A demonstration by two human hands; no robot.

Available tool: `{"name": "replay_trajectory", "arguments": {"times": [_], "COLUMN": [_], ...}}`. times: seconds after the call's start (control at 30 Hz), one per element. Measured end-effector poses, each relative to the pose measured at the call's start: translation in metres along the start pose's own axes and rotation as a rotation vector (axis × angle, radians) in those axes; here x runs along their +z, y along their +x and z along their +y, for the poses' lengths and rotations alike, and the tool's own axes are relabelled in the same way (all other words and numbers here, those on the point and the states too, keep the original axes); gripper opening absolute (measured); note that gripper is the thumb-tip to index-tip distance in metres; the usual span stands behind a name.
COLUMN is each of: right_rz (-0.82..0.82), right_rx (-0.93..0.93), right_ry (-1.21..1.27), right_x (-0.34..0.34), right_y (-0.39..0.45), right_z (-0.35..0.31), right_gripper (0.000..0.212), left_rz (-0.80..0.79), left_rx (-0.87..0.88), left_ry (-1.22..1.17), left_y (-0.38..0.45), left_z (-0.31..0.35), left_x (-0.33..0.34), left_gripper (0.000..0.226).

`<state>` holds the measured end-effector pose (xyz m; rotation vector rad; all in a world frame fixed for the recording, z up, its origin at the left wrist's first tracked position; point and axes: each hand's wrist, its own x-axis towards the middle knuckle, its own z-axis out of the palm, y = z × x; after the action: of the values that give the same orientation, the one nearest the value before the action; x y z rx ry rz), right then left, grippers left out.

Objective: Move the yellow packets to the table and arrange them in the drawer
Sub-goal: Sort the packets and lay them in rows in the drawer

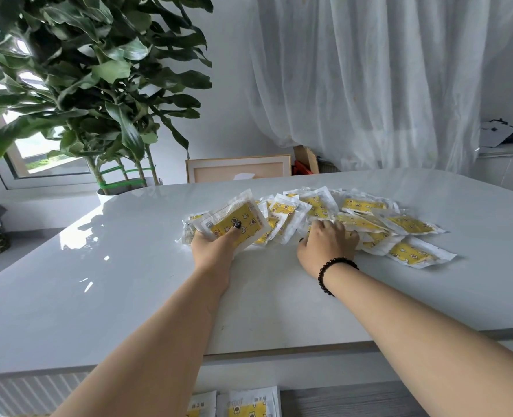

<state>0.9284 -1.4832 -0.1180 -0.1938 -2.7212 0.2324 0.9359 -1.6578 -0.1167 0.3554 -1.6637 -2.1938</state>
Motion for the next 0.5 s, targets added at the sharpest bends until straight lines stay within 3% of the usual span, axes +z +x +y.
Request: {"name": "replay_trajectory", "arguments": {"times": [0.13,0.27,0.37,0.5], "right_rz": [0.102,0.089,-0.049,-0.053], "right_rx": [-0.078,0.025,0.024,-0.113], "right_ry": [0.203,0.205,0.11,0.1], "right_x": [-0.002,-0.002,0.0,0.003], "right_y": [-0.002,0.001,0.003,0.001], "right_z": [0.0,0.004,0.006,0.004], "right_gripper": [0.027,0.039,0.062,0.054], "left_rz": [0.049,-0.023,-0.069,0.051], "left_rx": [0.031,0.159,0.211,0.218], "left_ry": [0.174,0.36,0.476,0.379], "left_y": [-0.002,-0.012,-0.016,-0.011], "left_z": [0.002,0.003,0.005,0.005], "left_x": [0.003,0.008,0.01,0.007], "left_gripper": [0.033,0.088,0.082,0.079]}}
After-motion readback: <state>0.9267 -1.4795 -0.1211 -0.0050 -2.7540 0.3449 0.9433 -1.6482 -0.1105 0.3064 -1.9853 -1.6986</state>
